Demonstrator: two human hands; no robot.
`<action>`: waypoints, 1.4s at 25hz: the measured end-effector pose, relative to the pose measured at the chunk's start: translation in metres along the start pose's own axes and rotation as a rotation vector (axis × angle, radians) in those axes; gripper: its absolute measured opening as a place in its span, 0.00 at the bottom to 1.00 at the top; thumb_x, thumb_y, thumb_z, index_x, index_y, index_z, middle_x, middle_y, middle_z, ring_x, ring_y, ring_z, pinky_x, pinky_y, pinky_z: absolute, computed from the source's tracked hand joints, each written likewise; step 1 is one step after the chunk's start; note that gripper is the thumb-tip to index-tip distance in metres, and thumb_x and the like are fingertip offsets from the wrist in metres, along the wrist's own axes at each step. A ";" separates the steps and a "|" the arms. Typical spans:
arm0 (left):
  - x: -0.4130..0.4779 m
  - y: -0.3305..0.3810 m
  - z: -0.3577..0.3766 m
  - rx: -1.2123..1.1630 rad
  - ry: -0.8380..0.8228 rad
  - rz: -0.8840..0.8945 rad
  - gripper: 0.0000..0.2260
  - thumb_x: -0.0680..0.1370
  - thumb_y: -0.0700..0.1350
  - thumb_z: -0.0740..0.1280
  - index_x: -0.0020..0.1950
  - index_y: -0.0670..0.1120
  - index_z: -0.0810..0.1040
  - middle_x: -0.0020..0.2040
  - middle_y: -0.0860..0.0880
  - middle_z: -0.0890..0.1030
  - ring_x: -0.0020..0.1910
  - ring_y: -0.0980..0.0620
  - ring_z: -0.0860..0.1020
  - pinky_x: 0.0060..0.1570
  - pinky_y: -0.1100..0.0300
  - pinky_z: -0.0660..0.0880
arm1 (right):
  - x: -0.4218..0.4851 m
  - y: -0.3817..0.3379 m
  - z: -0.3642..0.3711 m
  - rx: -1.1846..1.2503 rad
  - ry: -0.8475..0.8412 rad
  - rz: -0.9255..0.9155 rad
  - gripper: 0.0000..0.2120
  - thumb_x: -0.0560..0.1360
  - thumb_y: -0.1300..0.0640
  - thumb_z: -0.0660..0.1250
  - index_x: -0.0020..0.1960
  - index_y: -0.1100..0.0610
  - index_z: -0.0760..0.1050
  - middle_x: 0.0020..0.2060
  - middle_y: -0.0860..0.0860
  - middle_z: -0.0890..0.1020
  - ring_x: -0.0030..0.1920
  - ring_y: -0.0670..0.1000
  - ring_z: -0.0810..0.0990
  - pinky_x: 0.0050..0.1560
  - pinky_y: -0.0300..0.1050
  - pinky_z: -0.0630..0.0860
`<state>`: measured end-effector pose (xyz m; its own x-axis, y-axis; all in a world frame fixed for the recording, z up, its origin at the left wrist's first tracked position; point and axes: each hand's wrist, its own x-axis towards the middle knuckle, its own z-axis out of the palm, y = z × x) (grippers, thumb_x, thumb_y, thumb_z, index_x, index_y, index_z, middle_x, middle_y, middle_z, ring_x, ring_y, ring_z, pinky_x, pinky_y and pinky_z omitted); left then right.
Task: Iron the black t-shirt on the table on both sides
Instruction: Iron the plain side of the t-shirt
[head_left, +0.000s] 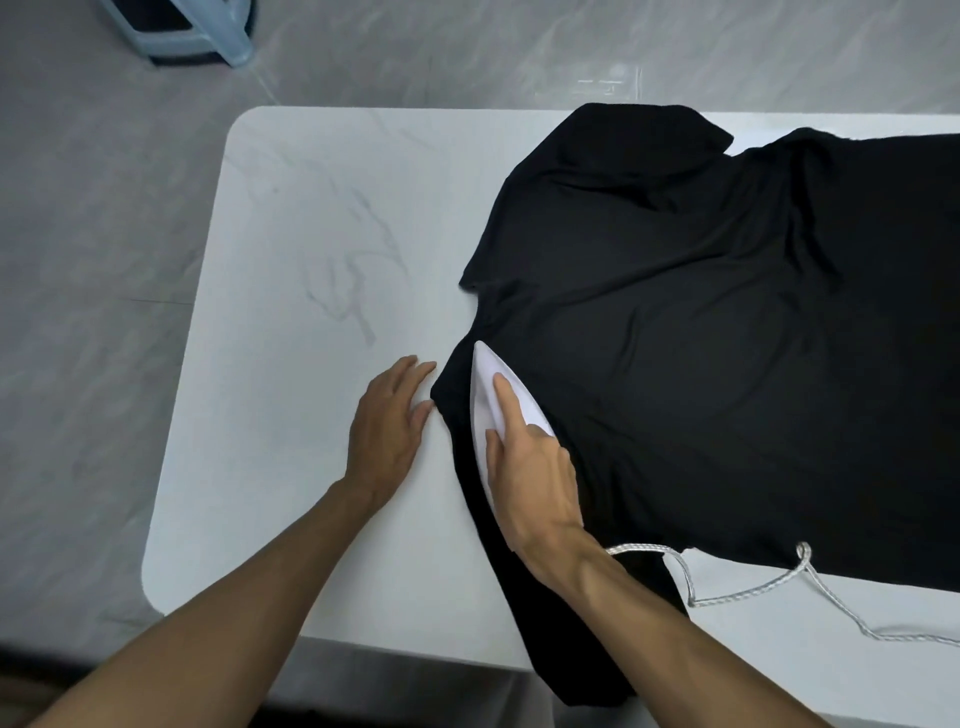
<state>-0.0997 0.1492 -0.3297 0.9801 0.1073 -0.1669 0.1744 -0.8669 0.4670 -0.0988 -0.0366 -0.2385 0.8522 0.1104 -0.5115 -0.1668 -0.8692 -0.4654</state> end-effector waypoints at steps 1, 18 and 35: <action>0.003 -0.001 0.000 -0.012 -0.006 -0.005 0.18 0.82 0.49 0.60 0.72 0.49 0.71 0.73 0.48 0.70 0.70 0.48 0.69 0.69 0.55 0.64 | 0.002 -0.004 0.004 0.009 -0.012 0.021 0.29 0.83 0.51 0.53 0.78 0.42 0.42 0.39 0.51 0.75 0.37 0.52 0.73 0.39 0.45 0.66; -0.016 0.027 0.005 -0.031 0.129 -0.044 0.19 0.78 0.38 0.69 0.69 0.42 0.75 0.68 0.46 0.77 0.68 0.46 0.74 0.67 0.56 0.69 | 0.000 -0.013 0.035 -0.164 -0.011 0.071 0.34 0.81 0.59 0.57 0.78 0.42 0.41 0.37 0.49 0.70 0.26 0.46 0.60 0.34 0.44 0.62; -0.023 0.025 0.014 0.457 -0.268 -0.038 0.27 0.84 0.47 0.56 0.80 0.44 0.50 0.81 0.46 0.51 0.80 0.45 0.49 0.77 0.50 0.45 | -0.001 -0.013 0.033 -0.164 -0.002 0.031 0.34 0.81 0.58 0.57 0.78 0.43 0.40 0.37 0.50 0.73 0.30 0.51 0.69 0.34 0.45 0.64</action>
<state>-0.1194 0.1183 -0.3258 0.9049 0.0665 -0.4205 0.0918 -0.9950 0.0401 -0.1141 -0.0093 -0.2554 0.8467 0.0831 -0.5256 -0.1097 -0.9392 -0.3253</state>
